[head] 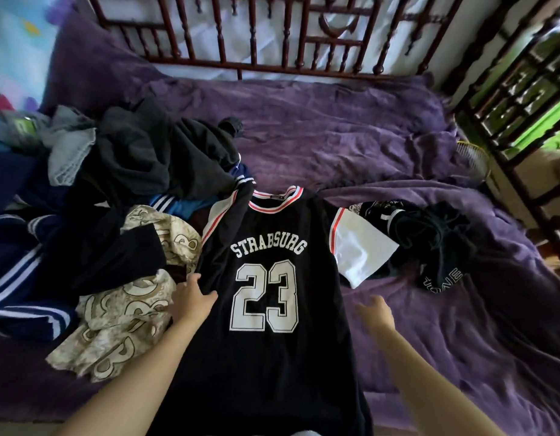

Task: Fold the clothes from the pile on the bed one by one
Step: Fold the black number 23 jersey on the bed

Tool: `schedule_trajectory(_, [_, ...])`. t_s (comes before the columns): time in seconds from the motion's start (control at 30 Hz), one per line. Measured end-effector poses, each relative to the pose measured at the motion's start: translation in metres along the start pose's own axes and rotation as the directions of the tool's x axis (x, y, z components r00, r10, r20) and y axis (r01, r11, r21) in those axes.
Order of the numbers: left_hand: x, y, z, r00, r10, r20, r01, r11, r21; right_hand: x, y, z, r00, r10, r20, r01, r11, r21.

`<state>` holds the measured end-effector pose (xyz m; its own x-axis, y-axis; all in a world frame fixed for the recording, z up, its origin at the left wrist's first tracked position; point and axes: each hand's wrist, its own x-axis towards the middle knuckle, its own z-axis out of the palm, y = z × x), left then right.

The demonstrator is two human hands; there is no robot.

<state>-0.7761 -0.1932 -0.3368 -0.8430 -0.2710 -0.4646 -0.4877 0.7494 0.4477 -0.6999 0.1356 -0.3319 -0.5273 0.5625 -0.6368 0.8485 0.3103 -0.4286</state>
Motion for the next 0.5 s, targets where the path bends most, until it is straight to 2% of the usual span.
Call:
schedule_trajectory(0.3, [0.048,0.041,0.005,0.998,-0.058,-0.014,0.058,0.998,-0.009,0.058,-0.061,0.007,0.990,-0.094,0.105,0.105,0.989,-0.102])
schedule_trajectory(0.5, [0.095,0.050,-0.003,0.999,-0.038,-0.021,0.036,0.997,-0.069,0.077,-0.114,0.036,0.951,-0.269,0.153,0.303,0.909,-0.286])
